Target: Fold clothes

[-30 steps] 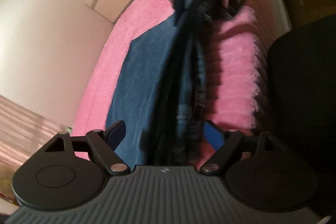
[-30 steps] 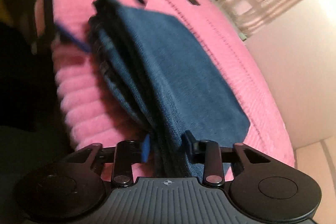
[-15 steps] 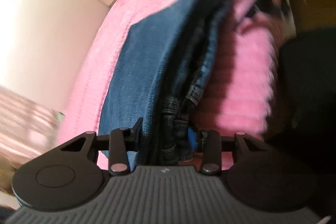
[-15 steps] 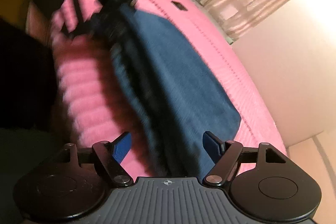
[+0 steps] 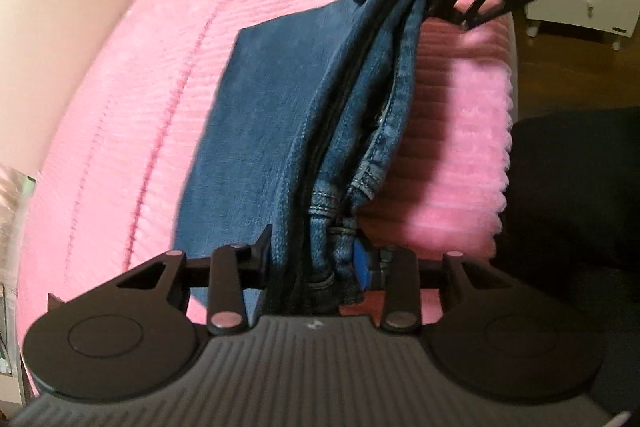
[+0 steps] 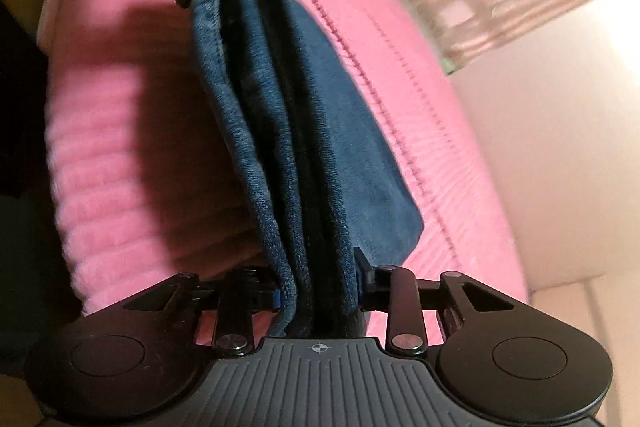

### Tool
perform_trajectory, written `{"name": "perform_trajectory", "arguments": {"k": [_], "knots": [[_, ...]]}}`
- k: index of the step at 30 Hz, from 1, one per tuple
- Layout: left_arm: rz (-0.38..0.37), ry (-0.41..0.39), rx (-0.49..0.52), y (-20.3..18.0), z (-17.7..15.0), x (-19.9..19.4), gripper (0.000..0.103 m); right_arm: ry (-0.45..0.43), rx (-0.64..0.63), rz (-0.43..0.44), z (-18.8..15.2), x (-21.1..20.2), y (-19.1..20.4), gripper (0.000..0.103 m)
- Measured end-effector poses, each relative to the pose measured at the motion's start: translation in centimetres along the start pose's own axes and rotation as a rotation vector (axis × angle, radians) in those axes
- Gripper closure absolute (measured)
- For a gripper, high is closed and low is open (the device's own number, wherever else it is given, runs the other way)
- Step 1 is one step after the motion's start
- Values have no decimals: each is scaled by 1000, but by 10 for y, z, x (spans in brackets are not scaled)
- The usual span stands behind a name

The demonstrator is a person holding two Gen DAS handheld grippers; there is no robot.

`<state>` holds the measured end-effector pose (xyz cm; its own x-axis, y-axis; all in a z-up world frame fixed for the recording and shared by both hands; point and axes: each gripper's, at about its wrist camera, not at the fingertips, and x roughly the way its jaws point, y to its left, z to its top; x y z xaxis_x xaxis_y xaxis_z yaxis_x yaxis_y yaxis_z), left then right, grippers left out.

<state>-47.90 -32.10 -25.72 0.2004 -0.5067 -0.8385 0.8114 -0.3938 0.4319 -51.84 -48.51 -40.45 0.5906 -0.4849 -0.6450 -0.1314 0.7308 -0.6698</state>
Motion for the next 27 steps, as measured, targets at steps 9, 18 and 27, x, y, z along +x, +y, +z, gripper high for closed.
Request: {"name": "perform_trajectory", "arguments": {"k": [9,18,27], "knots": [[-178,-58,36,100,89,-98,70,147,120,170,61,-106,-138,78],[-156,-304,281,115,278,-95,70,351,260,-10,-18,-190,-241,78],[12,-442,434,81,538,2,70,414,274,-243,-221,-181,-368,78]]}}
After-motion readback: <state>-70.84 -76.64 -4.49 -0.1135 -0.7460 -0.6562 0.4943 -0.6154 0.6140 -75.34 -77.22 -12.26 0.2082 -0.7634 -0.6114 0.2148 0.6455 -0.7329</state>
